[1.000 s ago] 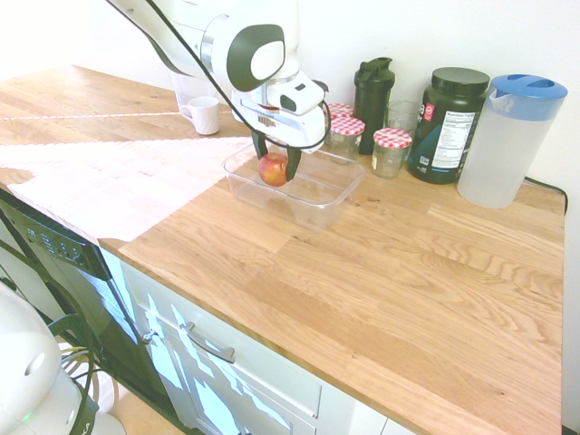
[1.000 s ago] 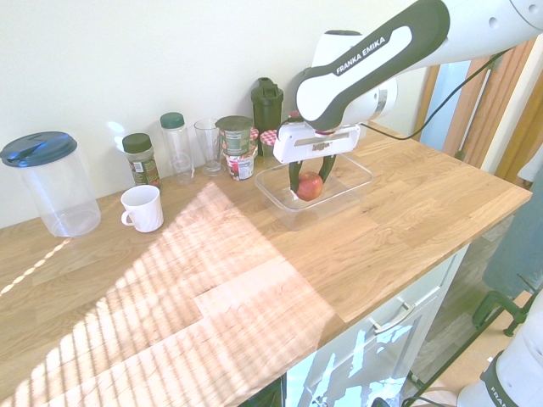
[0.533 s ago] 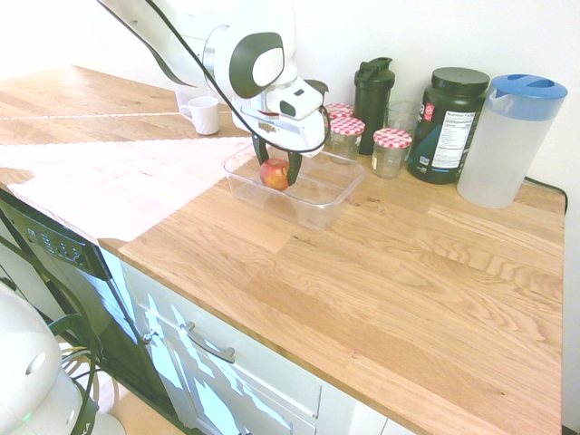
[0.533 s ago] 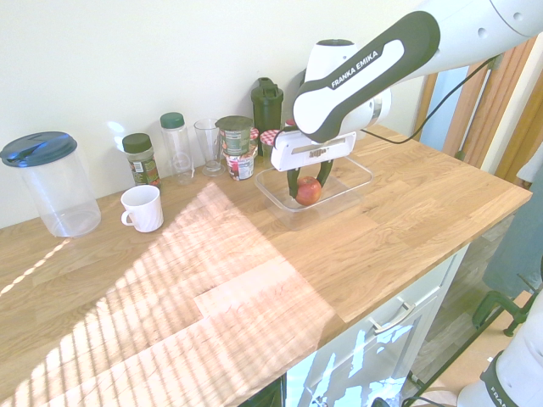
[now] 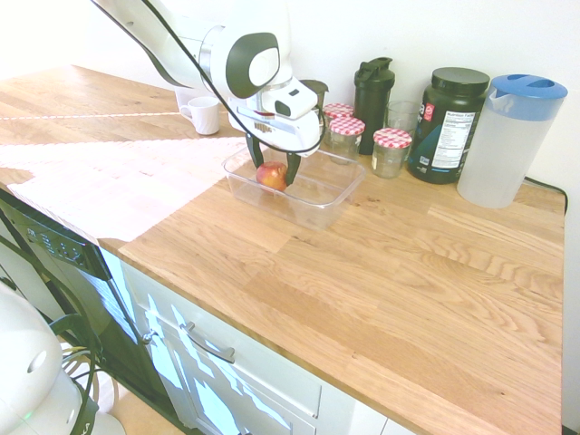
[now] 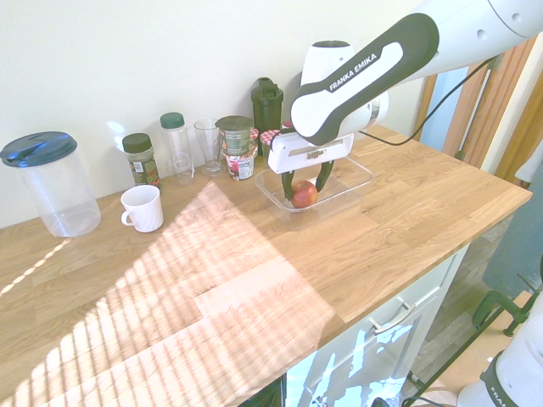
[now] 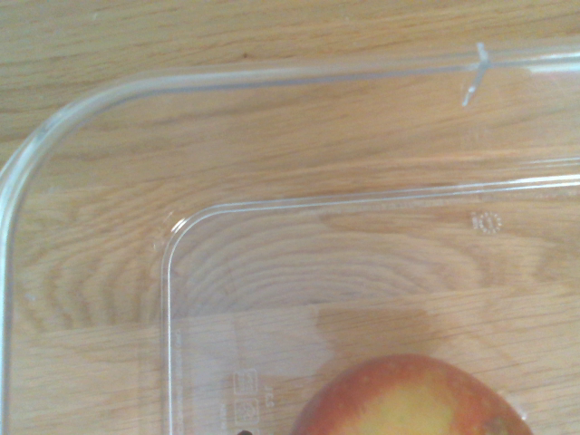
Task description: Put the apple into the container
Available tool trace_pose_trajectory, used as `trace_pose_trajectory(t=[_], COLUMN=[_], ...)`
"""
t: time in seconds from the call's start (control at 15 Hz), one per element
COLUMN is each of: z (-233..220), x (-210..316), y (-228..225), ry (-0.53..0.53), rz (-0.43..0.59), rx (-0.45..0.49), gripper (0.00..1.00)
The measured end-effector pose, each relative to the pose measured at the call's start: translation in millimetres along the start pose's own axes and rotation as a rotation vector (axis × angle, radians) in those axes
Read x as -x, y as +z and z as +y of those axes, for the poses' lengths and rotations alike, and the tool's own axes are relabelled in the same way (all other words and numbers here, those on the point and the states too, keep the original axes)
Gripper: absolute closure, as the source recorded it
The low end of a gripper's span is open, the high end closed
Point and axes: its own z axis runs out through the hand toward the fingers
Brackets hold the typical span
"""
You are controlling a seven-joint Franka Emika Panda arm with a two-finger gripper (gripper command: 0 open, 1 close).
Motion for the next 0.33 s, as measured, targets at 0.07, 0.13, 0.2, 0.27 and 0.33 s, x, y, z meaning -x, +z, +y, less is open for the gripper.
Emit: trace_pose_trajectory(t=[0.07, 0.13, 0.2, 0.27, 0.33], z=[-1, -2, -4, -7, -11], x=[0, 1, 5, 11, 20], y=[-8, -23, -42, -67, -92], ry=[-0.006, -0.017, -0.035, -0.047, -0.056], rz=[0.016, 0.032, 0.044, 0.061, 0.072], rx=[-0.004, -0.001, 0.004, -0.002, -0.009], gripper=[0.0, 0.0, 0.0, 0.0, 0.0])
